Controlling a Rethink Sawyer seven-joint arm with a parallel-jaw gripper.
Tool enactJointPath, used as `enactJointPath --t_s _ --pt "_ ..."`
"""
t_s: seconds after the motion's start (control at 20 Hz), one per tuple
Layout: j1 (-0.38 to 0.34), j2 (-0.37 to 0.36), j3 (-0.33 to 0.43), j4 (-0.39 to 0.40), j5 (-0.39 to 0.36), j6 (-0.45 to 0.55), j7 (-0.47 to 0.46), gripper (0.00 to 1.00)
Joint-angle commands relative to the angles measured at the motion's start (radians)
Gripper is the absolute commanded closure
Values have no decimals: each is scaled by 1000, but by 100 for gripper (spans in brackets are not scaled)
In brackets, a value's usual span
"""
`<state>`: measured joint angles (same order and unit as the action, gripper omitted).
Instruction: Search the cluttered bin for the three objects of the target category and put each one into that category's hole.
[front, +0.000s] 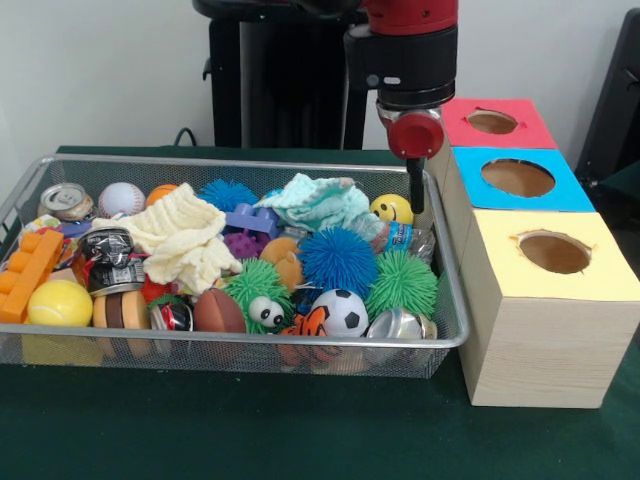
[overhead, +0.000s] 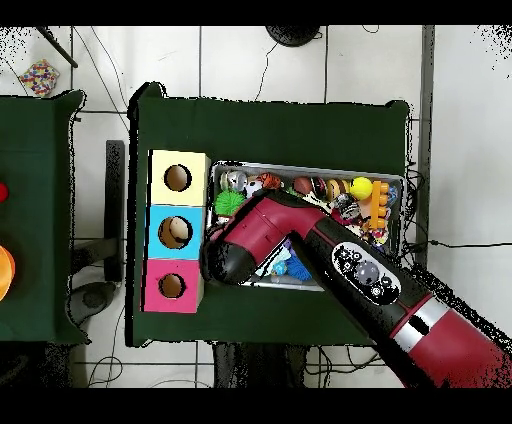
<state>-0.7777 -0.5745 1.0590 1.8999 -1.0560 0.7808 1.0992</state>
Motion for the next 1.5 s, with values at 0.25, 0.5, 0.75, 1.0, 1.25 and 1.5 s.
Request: enactJointPath --t_s 0.25,0.5,0.75,1.0,1.25,1.5 --pt "8 32 -103 -26 -114 -56 -197 0" --pt "10 37 -113 -29 -125 -69 -200 0" --pt "18 35 -119 -26 -142 -87 -193 0" --pt "23 44 -131 -28 -157 -105 -185 0" --pt "39 47 -142 -29 -171 -125 -161 0" --pt "48 61 -160 -35 -184 -152 -147 0"
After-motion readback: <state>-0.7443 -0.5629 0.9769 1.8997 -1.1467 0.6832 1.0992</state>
